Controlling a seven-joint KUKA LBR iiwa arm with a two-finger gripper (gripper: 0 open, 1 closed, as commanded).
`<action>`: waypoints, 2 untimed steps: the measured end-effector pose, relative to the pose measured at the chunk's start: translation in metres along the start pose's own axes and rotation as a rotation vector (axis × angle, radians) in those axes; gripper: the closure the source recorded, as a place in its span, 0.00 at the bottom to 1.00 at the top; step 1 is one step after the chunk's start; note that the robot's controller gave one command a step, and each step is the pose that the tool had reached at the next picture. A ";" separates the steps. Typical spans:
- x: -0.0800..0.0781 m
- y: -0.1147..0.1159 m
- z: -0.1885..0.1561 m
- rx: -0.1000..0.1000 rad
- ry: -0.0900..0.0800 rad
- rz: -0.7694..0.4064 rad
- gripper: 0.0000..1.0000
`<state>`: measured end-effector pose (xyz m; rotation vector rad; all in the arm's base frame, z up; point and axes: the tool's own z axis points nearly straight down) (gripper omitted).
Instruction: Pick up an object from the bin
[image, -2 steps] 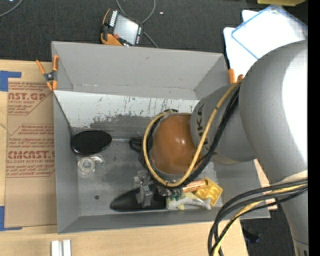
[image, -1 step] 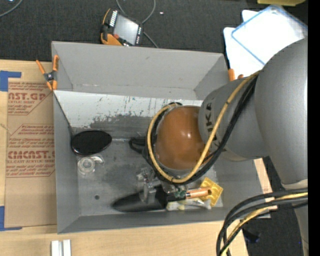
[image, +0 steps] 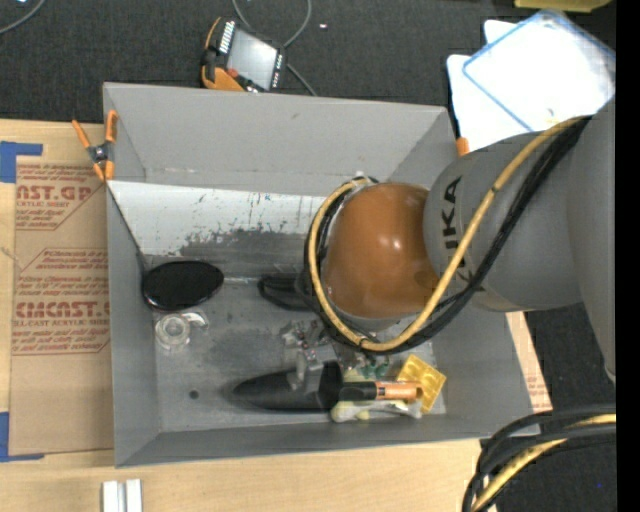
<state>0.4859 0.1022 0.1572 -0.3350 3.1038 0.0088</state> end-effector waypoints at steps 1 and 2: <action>-0.002 0.000 -0.029 0.000 -0.008 0.000 1.00; -0.002 0.000 -0.035 0.000 -0.008 0.000 1.00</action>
Offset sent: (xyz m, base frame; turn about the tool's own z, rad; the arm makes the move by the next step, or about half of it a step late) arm 0.0014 0.0005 0.0396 -0.0003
